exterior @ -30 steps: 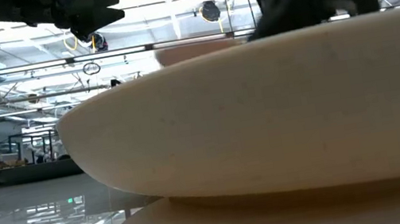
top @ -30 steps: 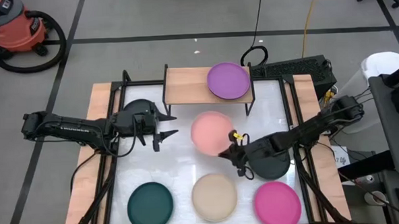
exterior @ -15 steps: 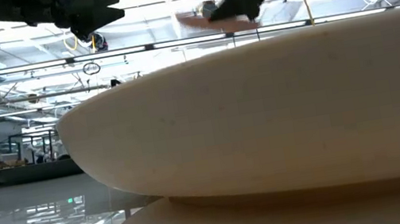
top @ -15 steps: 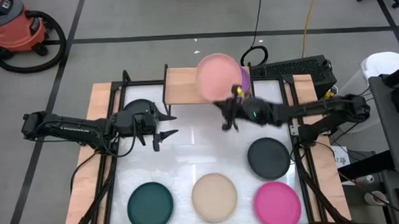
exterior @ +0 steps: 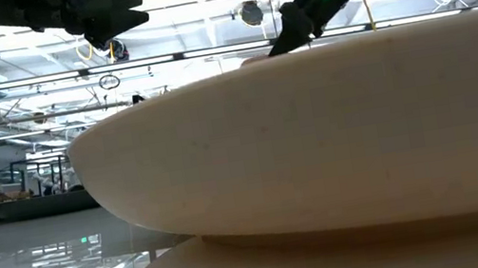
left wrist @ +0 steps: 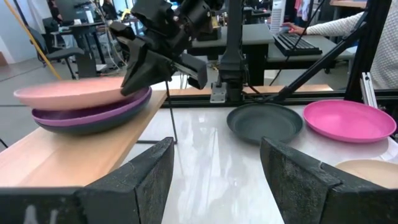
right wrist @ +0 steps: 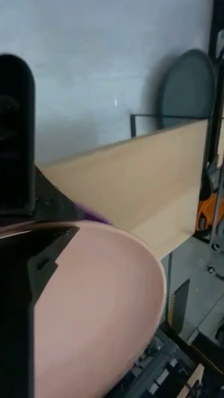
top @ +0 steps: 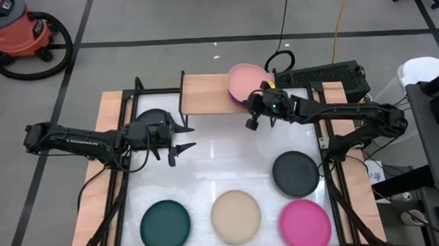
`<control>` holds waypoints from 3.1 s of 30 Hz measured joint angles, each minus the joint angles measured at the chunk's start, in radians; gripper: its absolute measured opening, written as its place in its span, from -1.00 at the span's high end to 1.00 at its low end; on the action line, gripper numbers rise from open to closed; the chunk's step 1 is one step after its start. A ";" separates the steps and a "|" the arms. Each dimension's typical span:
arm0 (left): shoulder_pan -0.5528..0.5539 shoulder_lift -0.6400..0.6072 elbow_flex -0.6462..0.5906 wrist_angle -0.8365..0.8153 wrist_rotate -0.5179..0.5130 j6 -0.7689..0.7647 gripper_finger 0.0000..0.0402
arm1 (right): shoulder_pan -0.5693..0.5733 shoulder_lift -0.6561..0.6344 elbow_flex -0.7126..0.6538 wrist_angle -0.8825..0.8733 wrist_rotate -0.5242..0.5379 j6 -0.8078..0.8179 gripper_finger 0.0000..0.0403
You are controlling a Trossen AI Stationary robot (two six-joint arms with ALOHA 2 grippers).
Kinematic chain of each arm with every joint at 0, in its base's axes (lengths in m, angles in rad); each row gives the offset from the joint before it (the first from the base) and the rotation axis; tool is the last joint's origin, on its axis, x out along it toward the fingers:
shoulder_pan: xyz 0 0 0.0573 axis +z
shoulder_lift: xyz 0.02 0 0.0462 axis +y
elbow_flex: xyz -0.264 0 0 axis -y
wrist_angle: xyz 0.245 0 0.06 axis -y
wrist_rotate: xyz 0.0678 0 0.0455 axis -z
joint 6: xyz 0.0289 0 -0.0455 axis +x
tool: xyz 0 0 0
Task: Place and stack plates onto a shelf
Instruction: Stack the light orange plate on top of the violet plate on the shelf, then stack the top black plate on top of the light orange plate on the shelf
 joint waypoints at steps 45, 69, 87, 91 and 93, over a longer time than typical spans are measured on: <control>0.294 0.355 0.005 -0.809 -0.295 -0.456 -0.21 | 0.405 -0.158 -0.002 0.110 0.066 0.065 0.40; 0.216 0.245 0.247 -1.093 -0.686 -0.497 0.94 | 0.402 -0.154 -0.134 0.245 0.110 0.047 0.40; 0.166 0.395 0.670 -0.512 -0.313 0.400 0.94 | 0.475 -0.212 -0.134 0.454 0.106 -0.065 0.40; 0.182 0.580 0.832 -0.596 -0.200 0.503 0.94 | 0.539 -0.257 -0.134 0.453 0.106 -0.111 0.40; 0.186 0.668 0.901 -0.626 -0.182 0.546 0.94 | 0.575 -0.275 -0.134 0.451 0.106 -0.130 0.40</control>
